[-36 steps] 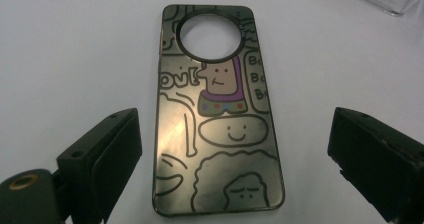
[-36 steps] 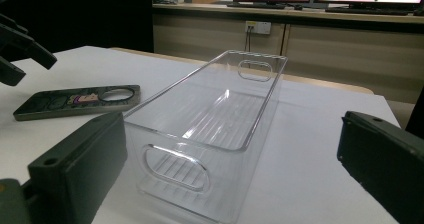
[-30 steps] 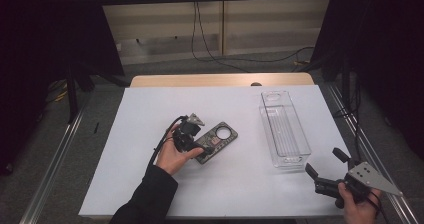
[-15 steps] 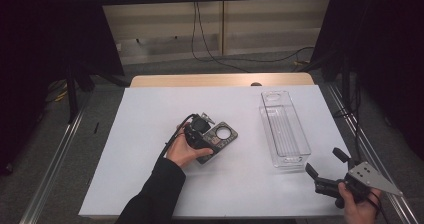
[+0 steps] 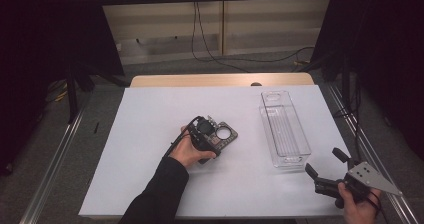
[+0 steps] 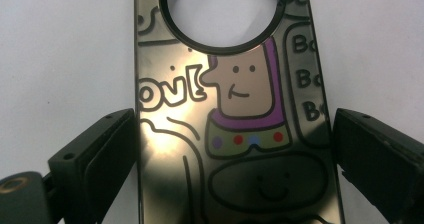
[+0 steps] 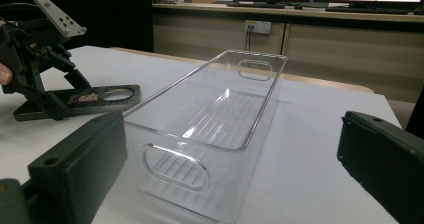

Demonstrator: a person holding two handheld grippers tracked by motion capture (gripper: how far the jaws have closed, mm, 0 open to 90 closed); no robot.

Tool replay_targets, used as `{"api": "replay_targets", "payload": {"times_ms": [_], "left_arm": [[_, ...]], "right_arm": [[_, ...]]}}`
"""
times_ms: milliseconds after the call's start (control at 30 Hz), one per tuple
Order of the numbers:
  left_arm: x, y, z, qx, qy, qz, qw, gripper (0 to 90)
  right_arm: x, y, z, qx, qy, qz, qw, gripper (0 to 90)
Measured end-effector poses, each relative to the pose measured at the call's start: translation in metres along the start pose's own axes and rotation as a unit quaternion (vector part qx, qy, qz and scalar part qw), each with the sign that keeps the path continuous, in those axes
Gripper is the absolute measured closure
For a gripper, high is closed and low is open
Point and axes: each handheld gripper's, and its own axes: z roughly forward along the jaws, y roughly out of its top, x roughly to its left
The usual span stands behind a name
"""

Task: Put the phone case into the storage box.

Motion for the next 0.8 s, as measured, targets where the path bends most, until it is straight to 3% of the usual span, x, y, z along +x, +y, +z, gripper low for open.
{"api": "replay_targets", "payload": {"times_ms": [133,233,367,800], "left_arm": [[0.0009,-0.0011,0.0004,-0.002,-0.002,0.001,1.0,5.1],[-0.0017,-0.0003,0.0018,0.0,0.009,-0.007,0.9999,3.9],[-0.0002,0.0,0.0011,0.003,0.003,-0.009,1.0,4.2],[-0.0021,0.0038,-0.0013,0.016,0.002,-0.004,0.9999,11.0]], "right_arm": [[0.0002,-0.0001,0.0,0.001,0.001,-0.001,1.0,0.0],[0.0006,0.0,0.0001,0.0,0.0,0.001,1.0,0.0],[0.0006,-0.0001,0.0,0.0,0.001,0.001,1.0,0.0],[-0.0001,-0.0003,-0.0001,0.0,-0.001,0.0,1.0,0.0]]}}
